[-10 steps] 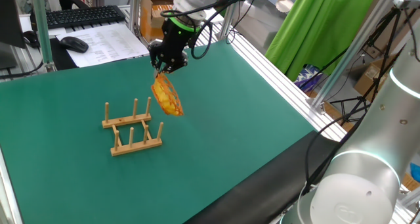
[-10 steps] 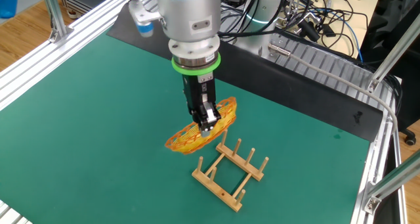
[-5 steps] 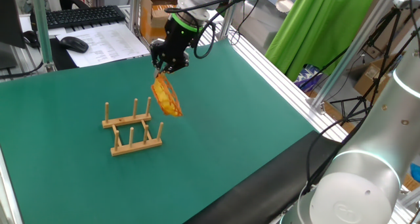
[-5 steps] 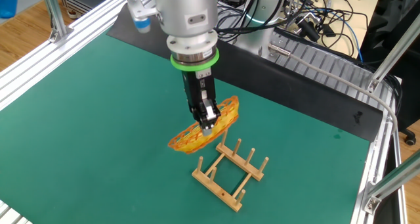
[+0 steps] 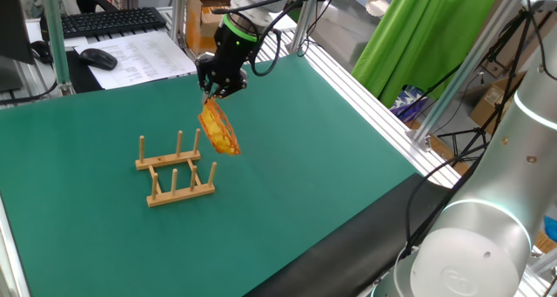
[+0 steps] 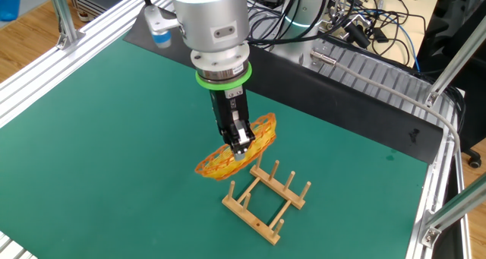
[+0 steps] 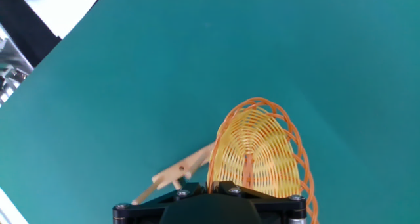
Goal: Put the dish on the dish rack
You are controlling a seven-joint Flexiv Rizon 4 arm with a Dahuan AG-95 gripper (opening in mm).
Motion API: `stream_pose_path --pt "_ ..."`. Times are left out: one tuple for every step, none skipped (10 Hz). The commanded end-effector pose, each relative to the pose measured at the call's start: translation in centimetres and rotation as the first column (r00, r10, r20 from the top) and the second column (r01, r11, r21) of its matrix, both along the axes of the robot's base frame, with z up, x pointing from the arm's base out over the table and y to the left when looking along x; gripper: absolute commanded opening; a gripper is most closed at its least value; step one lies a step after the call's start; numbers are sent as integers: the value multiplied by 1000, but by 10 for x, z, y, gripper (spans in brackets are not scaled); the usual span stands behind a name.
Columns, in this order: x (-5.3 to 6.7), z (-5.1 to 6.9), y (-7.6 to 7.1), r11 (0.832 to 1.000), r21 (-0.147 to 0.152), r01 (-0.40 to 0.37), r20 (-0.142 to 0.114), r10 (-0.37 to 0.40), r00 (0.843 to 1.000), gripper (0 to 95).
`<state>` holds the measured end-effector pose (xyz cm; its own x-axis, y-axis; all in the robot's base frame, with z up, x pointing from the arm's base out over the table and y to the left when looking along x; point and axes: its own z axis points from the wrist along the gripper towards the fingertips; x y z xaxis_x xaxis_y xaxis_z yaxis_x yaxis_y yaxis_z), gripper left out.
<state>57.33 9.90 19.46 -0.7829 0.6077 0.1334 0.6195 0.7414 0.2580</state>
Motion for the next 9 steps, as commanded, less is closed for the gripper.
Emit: stream_pose_path --pt "0 0 -1 1000 6 -11 -3 11 1000 0" --pt "0 0 -1 1000 1 -17 4 16 1000 0" --pt "0 0 -1 1000 1 -13 8 13 1000 0" --pt "0 0 -1 1000 -2 -8 5 8 1000 0" --pt "0 0 -1 1000 0 -4 4 4 1000 0" --pt "0 0 -1 1000 0 -8 16 8 1000 0" --pt "0 0 -1 1000 -18 -13 27 13 1000 0" --pt "0 0 -1 1000 -25 -8 35 9 999 0" --pt "-1 0 0 1000 -18 9 30 -9 1000 0"
